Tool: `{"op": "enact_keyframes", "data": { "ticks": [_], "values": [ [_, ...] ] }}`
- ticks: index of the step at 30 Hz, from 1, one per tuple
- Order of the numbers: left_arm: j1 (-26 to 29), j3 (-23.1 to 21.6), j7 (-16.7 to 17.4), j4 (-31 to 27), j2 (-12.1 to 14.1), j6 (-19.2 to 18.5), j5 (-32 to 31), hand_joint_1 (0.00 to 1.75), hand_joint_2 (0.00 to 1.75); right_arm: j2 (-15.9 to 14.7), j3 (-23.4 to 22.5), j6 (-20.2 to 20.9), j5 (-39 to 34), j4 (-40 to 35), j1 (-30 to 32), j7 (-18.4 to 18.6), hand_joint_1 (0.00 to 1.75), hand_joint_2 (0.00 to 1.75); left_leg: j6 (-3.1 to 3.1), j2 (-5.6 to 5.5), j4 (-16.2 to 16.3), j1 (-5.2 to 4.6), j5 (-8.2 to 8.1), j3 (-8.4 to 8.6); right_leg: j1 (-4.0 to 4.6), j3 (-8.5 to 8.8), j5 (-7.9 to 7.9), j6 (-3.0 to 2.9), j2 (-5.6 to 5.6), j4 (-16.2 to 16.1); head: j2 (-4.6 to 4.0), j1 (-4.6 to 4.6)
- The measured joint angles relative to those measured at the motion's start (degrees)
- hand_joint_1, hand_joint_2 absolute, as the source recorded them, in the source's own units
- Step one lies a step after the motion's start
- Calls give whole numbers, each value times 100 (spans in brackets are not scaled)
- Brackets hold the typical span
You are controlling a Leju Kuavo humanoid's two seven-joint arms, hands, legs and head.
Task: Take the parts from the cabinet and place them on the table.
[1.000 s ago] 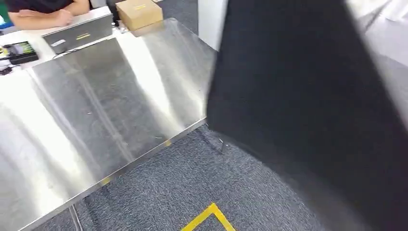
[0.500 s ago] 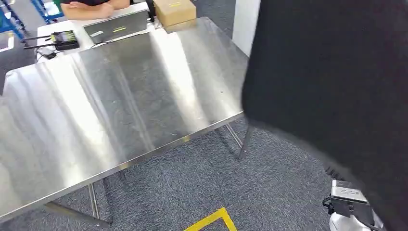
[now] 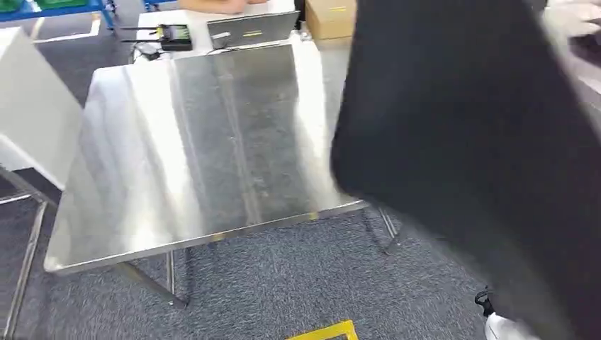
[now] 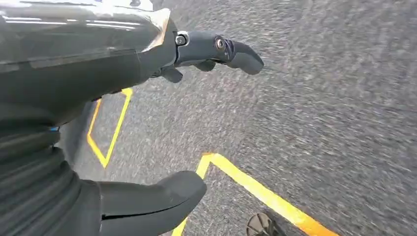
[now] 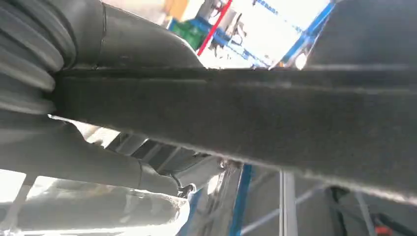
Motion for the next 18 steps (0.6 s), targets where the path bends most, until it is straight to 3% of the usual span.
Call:
{"op": "enact_keyframes", "data": {
  "ticks": [1, 2, 3, 4, 7, 8, 9, 10, 11, 12, 13, 14, 15, 16, 17, 18],
  "values": [
    [2, -2, 0, 0, -2, 17, -59, 0, 175, -15, -52, -4, -69, -9, 39, -2, 175, 175, -14, -101, 8, 9, -6, 13, -19, 215, 240, 69, 52, -501, 0, 0],
    [5, -4, -2, 0, 0, 31, -107, 0, 175, -26, -109, -7, -144, -33, 98, -15, 175, 175, -33, -191, 22, 18, -15, 15, -48, 424, 442, 119, 205, -990, 0, 2],
    [7, -6, -5, 0, 2, 41, -148, 0, 175, -33, -192, -4, -238, -63, 175, -28, 175, 175, -71, -271, 52, 2, -25, -5, -87, 505, 475, 105, 502, -1263, 0, 5],
    [6, -11, -7, 0, 4, 48, -179, 0, 175, -33, -288, 2, -325, -105, 276, -63, 175, 175, -117, -362, 76, -13, -45, -44, -62, 514, 481, 3, 413, -1280, 0, 0],
    [64, -13, -20, 0, 24, 48, -227, 0, 175, -15, -518, 74, -452, -199, 451, -131, 175, 175, -223, -500, 41, 26, -9, -96, -16, 560, 494, -134, 249, -1279, 0, -2],
    [67, -15, -20, -2, 37, 48, -249, 0, 175, 9, -557, 83, -463, -236, 491, -136, 175, 175, -238, -399, 96, 39, -48, -95, -114, 578, 516, -172, 178, -1312, 0, -2],
    [58, -17, -4, 0, 28, 41, -284, 0, 175, 33, -621, 87, -468, -295, 555, -135, 175, 175, -260, 1, 271, -11, -179, -166, -85, 601, 499, -239, 111, -1316, 0, -22],
    [39, -22, 0, 0, 48, 19, -291, 0, 175, 79, -702, 87, -468, -354, 645, -135, 175, 175, -284, 249, 639, -2, -402, -348, -68, 618, 480, -297, 18, -1315, 0, -46],
    [24, -26, 4, 0, 74, -11, -306, 0, 175, 116, -786, 94, -463, -398, 720, -133, 175, 175, -303, 373, 1128, 14, -644, -594, -43, 626, 466, -318, -76, -1314, 0, -39],
    [22, -31, 6, 0, 74, -24, -306, 0, 175, 133, -848, 114, -461, -415, 756, -118, 175, 175, -322, 419, 1585, 27, -822, -823, -29, 620, 456, -332, -165, -1313, 0, -42],
    [28, -28, 17, 0, 77, -31, -306, 0, 175, 157, -924, 146, -463, -428, 768, -107, 175, 175, -339, 435, 1873, 43, -880, -975, -20, 620, 452, -335, -243, -1312, 0, -42],
    [34, -28, 20, 0, 79, -39, -304, 0, 175, 173, -975, 182, -468, -431, 776, -98, 175, 175, -342, 448, 1858, 54, -805, -976, -20, 625, 446, -339, -317, -1312, 0, -42],
    [43, -24, 26, 0, 85, -39, -284, 0, 175, 177, -1036, 199, -470, -433, 777, -94, 175, 175, -338, 468, 1582, 59, -621, -837, -19, 627, 435, -332, -389, -1312, 0, -42],
    [41, -24, 26, -2, 90, -37, -277, 0, 175, 181, -1080, 208, -470, -431, 773, -79, 175, 175, -325, 496, 1122, 61, -401, -586, -19, 647, 428, -321, -410, -1312, 0, -42],
    [40, -24, 24, -7, 103, -28, -269, 0, 175, 181, -1132, 232, -470, -431, 747, -70, 175, 175, -296, 551, 524, 60, -187, -233, -20, 670, 414, -299, -444, -1312, 0, -42],
    [39, -22, 24, -7, 105, -18, -249, 0, 175, 181, -1169, 234, -470, -420, 704, -68, 175, 175, -256, 654, 129, 50, -156, 3, -18, 694, 402, -276, -485, -1312, 0, -39]
  ]
}}
